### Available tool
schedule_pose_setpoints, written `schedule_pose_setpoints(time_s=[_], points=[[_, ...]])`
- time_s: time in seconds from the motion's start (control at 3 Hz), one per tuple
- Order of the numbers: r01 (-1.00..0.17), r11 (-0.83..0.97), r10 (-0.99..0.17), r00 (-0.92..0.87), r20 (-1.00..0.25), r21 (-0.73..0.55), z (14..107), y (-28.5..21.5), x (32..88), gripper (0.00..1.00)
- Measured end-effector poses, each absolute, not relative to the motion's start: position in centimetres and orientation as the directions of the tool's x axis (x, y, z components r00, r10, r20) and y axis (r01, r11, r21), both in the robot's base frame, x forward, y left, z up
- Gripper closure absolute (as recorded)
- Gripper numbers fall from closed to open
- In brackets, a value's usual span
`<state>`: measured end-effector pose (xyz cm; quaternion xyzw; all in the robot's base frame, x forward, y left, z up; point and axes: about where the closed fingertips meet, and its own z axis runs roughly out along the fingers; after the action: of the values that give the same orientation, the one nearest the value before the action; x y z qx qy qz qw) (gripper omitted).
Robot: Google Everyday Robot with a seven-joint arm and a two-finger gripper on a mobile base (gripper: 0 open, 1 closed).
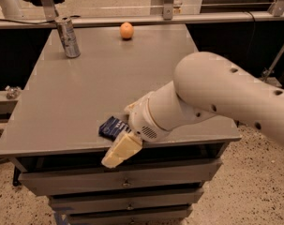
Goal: Move rxbar blueberry near orange
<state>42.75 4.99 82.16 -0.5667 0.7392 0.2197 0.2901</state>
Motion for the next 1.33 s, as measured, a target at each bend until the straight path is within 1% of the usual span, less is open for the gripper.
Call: schedule_pose_setpoints(time_s=[1.0, 1.33], points=[[-0.96, 0.281, -0.694, -0.215, -0.687, 0.016, 81.84, 4.81, 42.79, 0.86], [-0.96, 0.281, -0.694, -0.215, -0.687, 0.016, 81.97, 4.8, 42.8, 1.0]])
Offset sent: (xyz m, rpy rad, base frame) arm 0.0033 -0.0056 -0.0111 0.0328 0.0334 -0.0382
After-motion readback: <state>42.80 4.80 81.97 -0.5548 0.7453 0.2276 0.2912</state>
